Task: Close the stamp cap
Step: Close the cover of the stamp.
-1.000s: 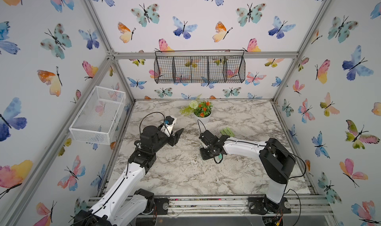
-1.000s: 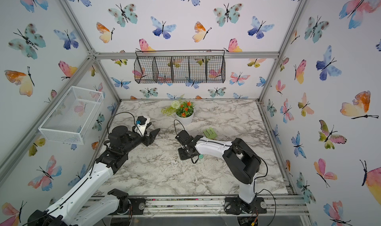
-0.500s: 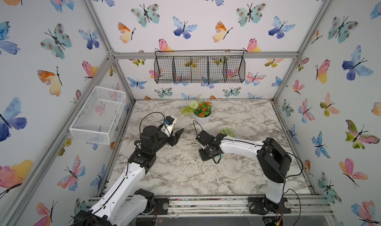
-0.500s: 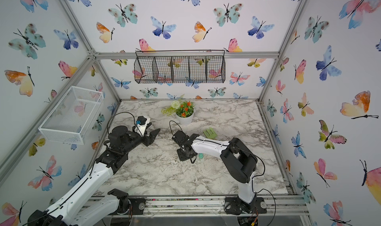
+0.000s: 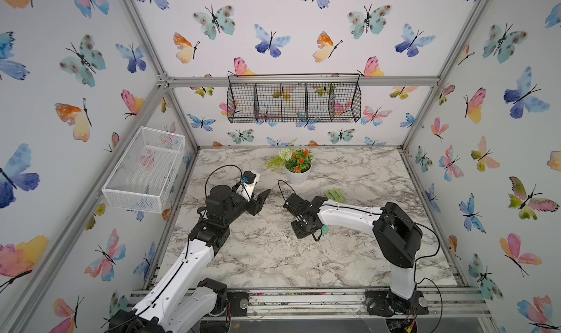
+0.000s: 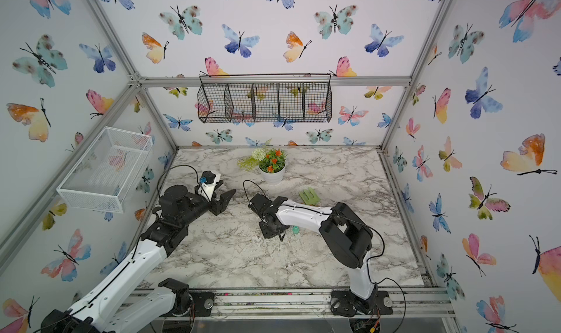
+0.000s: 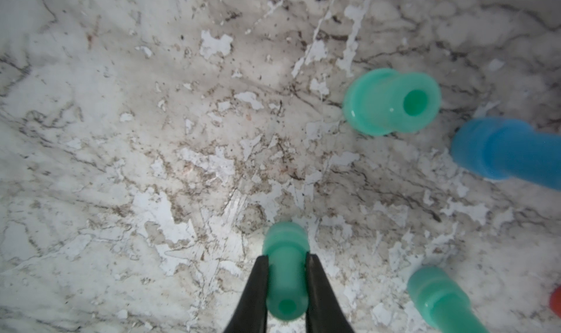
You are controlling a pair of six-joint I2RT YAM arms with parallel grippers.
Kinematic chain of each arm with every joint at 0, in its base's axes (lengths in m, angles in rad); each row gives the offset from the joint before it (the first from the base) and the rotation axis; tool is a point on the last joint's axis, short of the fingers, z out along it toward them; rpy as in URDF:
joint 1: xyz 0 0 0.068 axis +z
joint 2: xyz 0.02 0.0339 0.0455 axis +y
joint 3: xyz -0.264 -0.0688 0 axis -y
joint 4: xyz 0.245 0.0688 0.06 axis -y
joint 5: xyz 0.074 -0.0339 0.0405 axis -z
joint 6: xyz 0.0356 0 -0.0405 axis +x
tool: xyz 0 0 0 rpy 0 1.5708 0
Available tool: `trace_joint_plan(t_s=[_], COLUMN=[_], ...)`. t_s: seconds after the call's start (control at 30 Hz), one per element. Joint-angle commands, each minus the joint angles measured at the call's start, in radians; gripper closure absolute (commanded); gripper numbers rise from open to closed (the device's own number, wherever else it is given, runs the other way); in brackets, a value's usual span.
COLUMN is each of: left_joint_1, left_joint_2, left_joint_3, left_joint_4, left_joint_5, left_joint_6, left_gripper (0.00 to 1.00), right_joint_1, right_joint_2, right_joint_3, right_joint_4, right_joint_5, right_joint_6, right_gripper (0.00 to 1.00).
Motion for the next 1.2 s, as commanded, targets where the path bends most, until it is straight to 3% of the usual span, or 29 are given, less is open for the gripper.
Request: trace_joint_plan(t_s=[0.0, 0.63, 0.83, 1.03, 1.17], left_joint_1=[0.010, 0.013, 0.013, 0.013, 0.013], left_joint_2=[0.003, 0.002, 0.003, -0.003, -0.006], left_joint_3=[0.025, 0.022, 0.022, 0.019, 0.018], left_joint_4=[0.003, 0.000, 0.001, -0.001, -0.003], left_joint_5=[0.026, 0.024, 0.025, 0.015, 0.007], left_joint_6=[-0.011, -0.013, -0.013, -0.012, -0.009], left_gripper=[0.38, 0.38, 0.38, 0.38, 0.38], right_joint_1=[0.009, 0.064, 0.069, 0.069, 0.069], right_joint_2=[0.037, 0.167, 0.151, 0.117, 0.090], right_joint_3=[-0.002, -0.281, -0.289, -0.174, -0.104], right_joint_4=[-0.050, 0.140, 0.148, 0.073, 0.065], right_joint_5=[0.047, 0.029, 0.034, 0.099, 0.069], right_joint_6=[-0.009, 0.093, 0.106, 0.088, 0.073], right_gripper=[0.94, 0.97, 0.96, 0.82, 0.71])
